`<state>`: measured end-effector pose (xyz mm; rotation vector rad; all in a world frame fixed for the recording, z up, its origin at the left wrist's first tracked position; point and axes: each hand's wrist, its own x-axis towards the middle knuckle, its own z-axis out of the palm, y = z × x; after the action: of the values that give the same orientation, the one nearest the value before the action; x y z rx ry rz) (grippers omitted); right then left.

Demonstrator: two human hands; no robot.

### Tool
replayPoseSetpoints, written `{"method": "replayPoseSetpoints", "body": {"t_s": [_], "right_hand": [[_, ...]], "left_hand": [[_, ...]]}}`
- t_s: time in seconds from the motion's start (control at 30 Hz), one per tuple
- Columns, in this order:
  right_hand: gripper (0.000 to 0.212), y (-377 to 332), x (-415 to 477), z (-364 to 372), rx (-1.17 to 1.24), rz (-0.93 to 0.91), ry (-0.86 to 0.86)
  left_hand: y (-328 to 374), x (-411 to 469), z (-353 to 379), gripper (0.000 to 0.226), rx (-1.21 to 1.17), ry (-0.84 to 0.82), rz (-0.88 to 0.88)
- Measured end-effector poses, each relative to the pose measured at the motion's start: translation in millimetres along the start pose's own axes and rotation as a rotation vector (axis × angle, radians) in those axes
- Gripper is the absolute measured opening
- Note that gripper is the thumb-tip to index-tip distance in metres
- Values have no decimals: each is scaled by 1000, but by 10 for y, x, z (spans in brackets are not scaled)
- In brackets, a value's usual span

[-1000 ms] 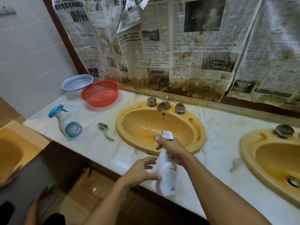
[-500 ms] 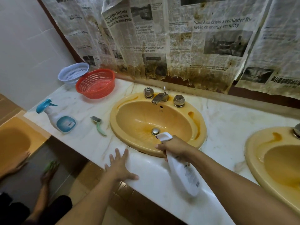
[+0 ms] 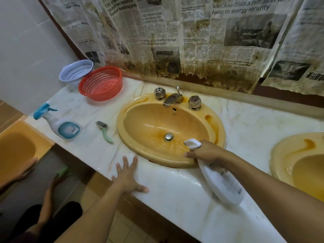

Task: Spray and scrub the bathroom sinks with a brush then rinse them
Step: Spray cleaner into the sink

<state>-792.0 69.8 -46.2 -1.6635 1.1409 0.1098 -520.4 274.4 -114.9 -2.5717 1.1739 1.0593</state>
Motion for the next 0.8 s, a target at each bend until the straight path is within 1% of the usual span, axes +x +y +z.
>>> {"method": "replayPoseSetpoints", "body": {"t_s": [0.07, 0.13, 0.17, 0.23, 0.3, 0.4, 0.5, 0.6, 0.67, 0.73, 0.8], "right_hand": [[39, 39, -67, -132, 71, -17, -96], [40, 78, -108, -207, 145, 2, -137], [35, 94, -127, -218, 157, 1, -135], [20, 136, -131, -197, 163, -14, -88], [24, 182, -85, -145, 219, -1, -13], [24, 221, -19, -102, 257, 82, 94], [26, 228, -54, -128, 269, 87, 81], [26, 235, -124, -151, 271, 50, 27], [24, 246, -156, -118, 284, 43, 40], [15, 258, -181, -67, 322, 65, 103], [12, 275, -204, -24, 310, 102, 212]], "left_hand": [[-3, 2, 4, 152, 1, -10, 7], [-12, -6, 11, 152, -2, -25, 14], [-20, -11, 15, 152, -3, -33, 19], [-48, -15, 13, 151, 0, -52, 32], [-57, 2, 35, 142, -10, -51, 37], [20, 14, 145, 112, -55, 36, -13], [112, 12, 303, 100, -24, 131, -58], [137, -1, 362, 95, -1, 172, -81], [139, -14, 365, 94, 12, 188, -87], [146, -17, 370, 94, 14, 189, -87], [150, -16, 366, 94, 9, 185, -84]]}}
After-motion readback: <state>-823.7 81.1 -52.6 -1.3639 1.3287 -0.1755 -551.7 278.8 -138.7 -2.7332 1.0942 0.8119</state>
